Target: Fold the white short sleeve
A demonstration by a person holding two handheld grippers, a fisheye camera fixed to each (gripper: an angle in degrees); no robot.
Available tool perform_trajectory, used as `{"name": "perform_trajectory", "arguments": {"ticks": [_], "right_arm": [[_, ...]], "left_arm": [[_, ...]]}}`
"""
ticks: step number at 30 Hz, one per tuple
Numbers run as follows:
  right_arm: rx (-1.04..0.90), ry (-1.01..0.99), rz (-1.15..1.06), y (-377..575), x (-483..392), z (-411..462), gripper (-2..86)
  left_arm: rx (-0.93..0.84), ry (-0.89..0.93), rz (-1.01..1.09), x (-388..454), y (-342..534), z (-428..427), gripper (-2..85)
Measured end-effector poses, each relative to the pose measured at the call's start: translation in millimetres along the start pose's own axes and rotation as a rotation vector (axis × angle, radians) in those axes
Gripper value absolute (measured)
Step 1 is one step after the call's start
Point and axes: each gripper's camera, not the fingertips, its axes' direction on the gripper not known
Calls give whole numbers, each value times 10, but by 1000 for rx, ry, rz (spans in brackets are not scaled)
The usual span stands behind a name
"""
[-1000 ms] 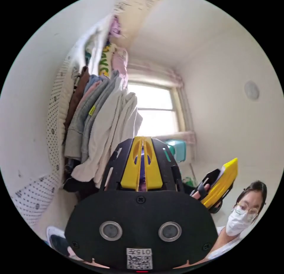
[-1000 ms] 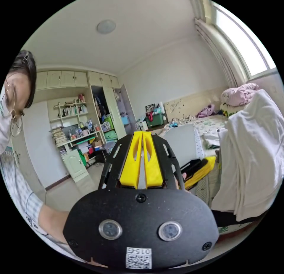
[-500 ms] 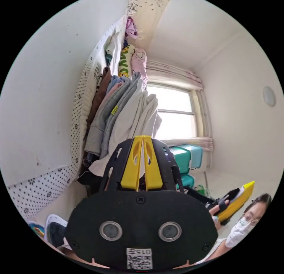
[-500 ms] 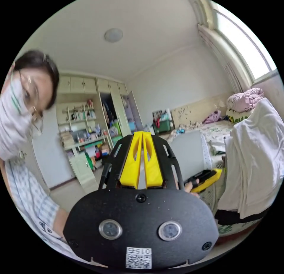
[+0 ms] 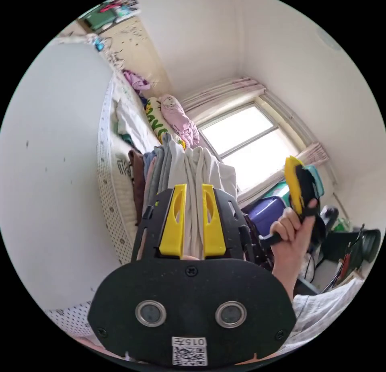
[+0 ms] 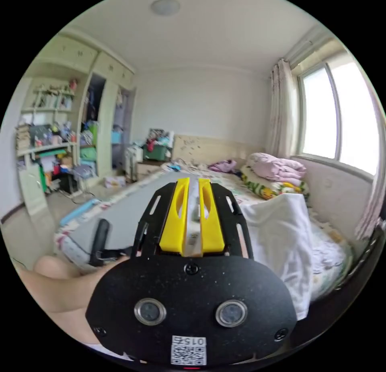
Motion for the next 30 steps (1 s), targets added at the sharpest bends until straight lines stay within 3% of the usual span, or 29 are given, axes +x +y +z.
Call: {"name": "perform_trajectory", "arguments": {"ticks": [2,8,11,13,18,23,30], "right_arm": [[-100,92,-29,-117,137,302,80],[-349,116,-109,-229,297,1322,131],[-510,86,-77,-202,436,1624,114],[-442,44,19,-250,617,1427,22],[-292,-94,159,-193,1044,777,-3],[-175,-34,201,-73,1335,107,-6],[-46,-25,313,140,1626,-743,-7]], "left_arm": [[-28,-15,68,90,-118,115,76],[-76,-100,233,435,-542,478,85],[-128,-144,303,565,-764,676,93],[-178,-185,323,568,-895,869,96],[-193,-92,280,468,-963,1331,106],[-212,3,255,503,-947,1738,95],[-95,-208,430,924,-806,1515,76]]}}
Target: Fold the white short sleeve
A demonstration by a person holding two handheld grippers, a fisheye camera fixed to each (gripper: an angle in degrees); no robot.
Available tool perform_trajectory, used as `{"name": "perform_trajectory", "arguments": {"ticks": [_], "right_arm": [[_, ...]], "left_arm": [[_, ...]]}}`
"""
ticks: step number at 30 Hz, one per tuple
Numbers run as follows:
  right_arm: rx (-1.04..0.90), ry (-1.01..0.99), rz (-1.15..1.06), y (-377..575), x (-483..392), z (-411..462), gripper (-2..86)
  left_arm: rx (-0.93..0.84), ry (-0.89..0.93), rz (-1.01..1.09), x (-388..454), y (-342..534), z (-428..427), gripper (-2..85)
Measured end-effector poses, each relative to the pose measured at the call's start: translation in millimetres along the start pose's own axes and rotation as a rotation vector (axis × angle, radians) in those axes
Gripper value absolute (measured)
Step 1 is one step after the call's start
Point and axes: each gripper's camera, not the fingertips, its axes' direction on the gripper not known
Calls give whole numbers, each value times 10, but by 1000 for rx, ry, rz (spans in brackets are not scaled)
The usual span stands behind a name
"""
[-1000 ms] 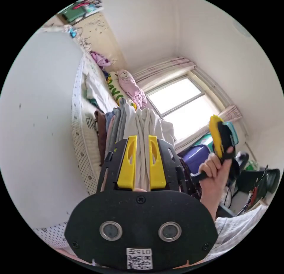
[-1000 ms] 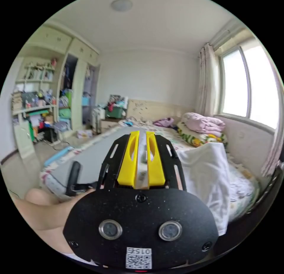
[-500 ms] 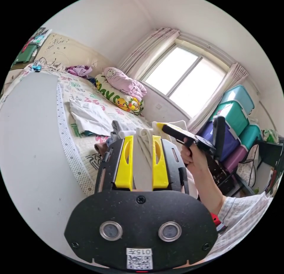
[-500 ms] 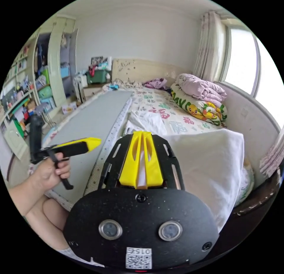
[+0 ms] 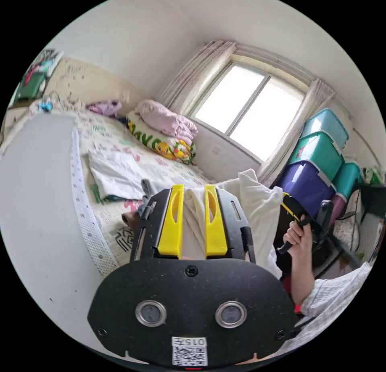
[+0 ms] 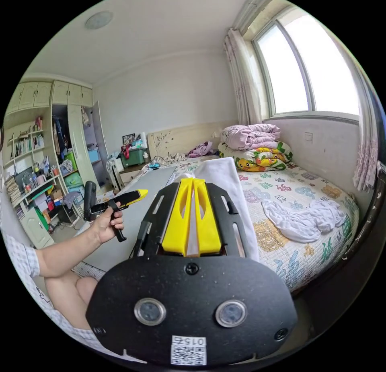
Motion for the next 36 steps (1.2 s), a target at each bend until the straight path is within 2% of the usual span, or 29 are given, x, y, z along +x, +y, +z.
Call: {"name": "perform_trajectory", "arguments": {"ticks": [2,4,9,11,14,16,19,24,29,32,34,36], "right_arm": [[22,5,1,28,0,-156,-6],[27,41,-9,43,-41,-291,-6],[-8,76,-44,5,-98,-508,-6],[-9,87,-45,-4,-101,-612,-6],[-14,94,-53,-15,-119,-772,-6],[-5,101,-56,-27,-143,-883,-6],[-6,92,-50,-25,-154,-973,-6],[-28,100,-48,12,-128,-1121,-6],[45,103,-16,-48,-86,-1488,-8],[138,112,-10,-170,-123,-1829,-9],[220,108,-7,-303,-196,-2136,-9],[264,102,-10,-401,-275,-2330,-9]], "left_arm": [[32,-25,99,209,-3,-52,58],[-39,35,218,432,-63,143,46],[-209,33,210,567,-109,721,69],[-198,-8,194,594,-81,763,65],[-90,-64,180,666,-43,588,85],[-46,-162,206,742,-26,526,90],[-123,-115,252,783,-44,664,71],[-114,-106,272,864,-52,673,9],[19,-109,315,956,-217,97,-4],[86,-46,364,1018,-402,-526,-5],[282,-151,384,1109,-439,-1217,-6],[375,-119,319,1006,-543,-1789,-6]]}}
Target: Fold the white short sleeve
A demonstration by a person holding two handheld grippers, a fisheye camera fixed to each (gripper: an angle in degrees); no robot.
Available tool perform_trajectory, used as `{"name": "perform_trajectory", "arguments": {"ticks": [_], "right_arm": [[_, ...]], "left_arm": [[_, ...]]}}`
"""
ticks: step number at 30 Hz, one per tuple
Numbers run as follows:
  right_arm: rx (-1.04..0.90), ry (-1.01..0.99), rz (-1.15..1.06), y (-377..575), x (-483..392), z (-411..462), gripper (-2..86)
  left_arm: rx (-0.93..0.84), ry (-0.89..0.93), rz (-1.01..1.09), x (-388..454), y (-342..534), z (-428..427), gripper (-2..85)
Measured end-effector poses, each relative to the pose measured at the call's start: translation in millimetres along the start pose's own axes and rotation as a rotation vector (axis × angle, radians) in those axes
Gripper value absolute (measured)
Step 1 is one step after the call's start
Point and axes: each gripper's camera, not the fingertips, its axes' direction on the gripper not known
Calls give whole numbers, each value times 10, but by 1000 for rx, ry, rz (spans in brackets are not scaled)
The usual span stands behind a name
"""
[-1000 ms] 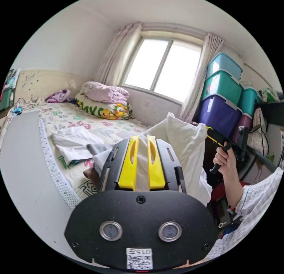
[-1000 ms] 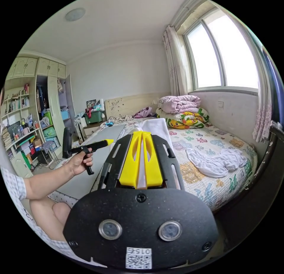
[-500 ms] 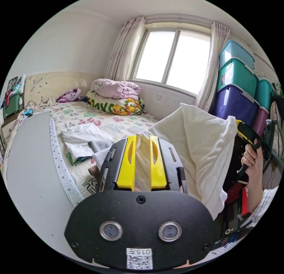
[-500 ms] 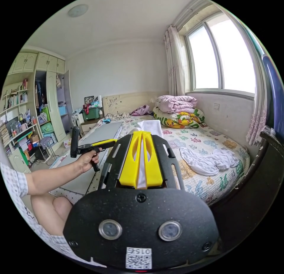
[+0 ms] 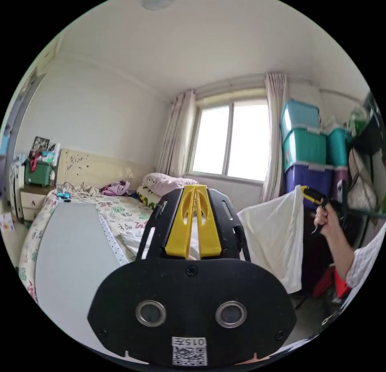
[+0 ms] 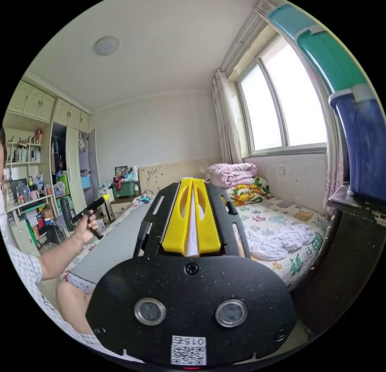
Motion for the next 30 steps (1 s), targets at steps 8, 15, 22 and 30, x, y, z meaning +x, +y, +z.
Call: {"name": "perform_trajectory", "arguments": {"ticks": [8,15,22,30], "right_arm": [[-58,23,18,-7,-190,-10,-8],[-132,-7,-19,324,-200,147,-8],[-102,-63,21,501,176,99,-7],[-76,-44,-12,633,259,149,-7]], "left_arm": [[-250,78,-70,-292,190,-227,30],[-477,180,23,133,691,861,83],[-502,107,104,279,776,1722,83],[-559,82,294,543,778,1971,22]]}}
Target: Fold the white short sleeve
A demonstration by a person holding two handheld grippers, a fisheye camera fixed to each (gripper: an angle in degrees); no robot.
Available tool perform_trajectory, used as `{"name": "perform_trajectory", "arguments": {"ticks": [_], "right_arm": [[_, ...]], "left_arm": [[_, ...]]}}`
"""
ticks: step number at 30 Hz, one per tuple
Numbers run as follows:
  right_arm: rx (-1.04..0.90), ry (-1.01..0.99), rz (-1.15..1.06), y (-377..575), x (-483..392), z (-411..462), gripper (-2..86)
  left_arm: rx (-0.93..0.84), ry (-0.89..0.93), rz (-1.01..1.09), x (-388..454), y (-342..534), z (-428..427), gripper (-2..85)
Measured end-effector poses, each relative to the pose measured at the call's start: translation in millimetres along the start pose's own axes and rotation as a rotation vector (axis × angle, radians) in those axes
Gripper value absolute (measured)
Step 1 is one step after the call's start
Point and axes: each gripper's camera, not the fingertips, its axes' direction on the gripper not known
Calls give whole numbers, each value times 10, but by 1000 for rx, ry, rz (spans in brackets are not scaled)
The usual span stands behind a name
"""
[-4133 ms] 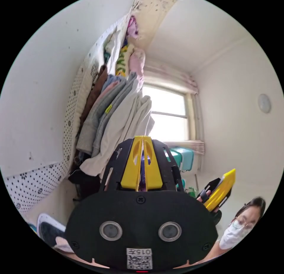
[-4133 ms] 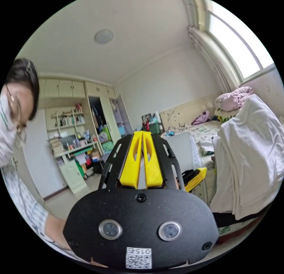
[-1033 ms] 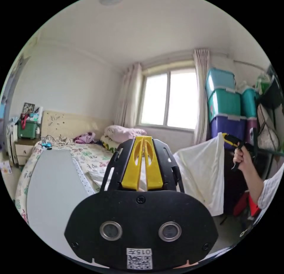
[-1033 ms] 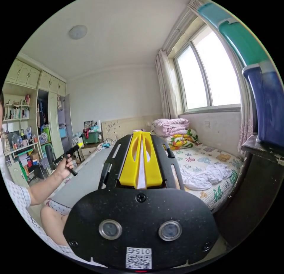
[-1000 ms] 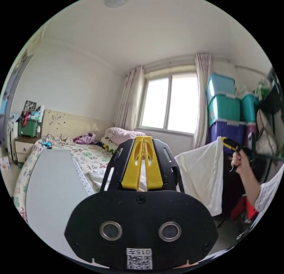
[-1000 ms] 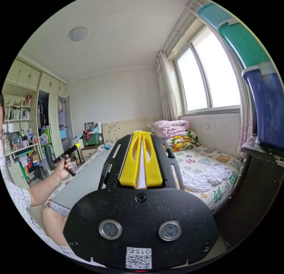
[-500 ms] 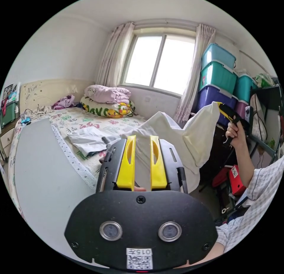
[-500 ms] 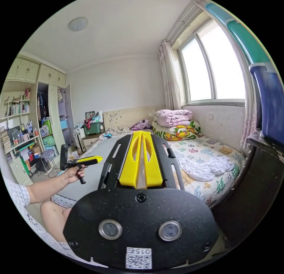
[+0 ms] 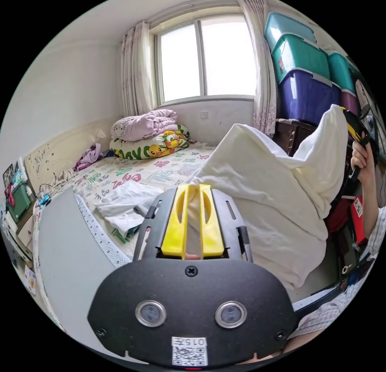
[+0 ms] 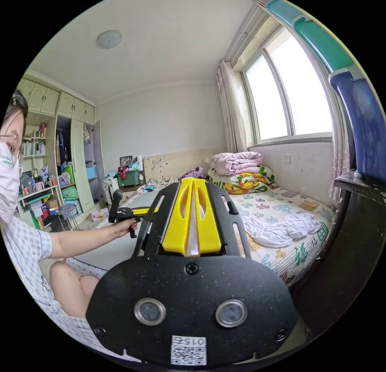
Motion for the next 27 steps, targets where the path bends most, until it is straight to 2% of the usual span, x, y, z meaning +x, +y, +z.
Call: {"name": "perform_trajectory", "arguments": {"ticks": [5,7,9,11,16,22,27], "right_arm": [[26,13,6,-67,12,-44,-8],[69,39,6,-165,3,-163,-9],[98,52,2,-270,-13,-267,-9],[133,54,-3,-388,-39,-389,-10],[182,42,8,-703,-99,-499,-10],[64,-221,56,-644,-447,202,-10],[-37,-373,60,-362,-962,910,-10]], "left_arm": [[115,0,-26,24,-16,-502,4],[237,49,-70,-41,-19,-1016,2],[287,73,-60,-37,-50,-1422,1],[342,17,-21,23,-48,-1870,0],[525,-142,-106,-244,334,-3572,0],[540,-360,-126,-295,1071,-5238,1],[478,-490,-177,-195,1585,-5994,2]]}}
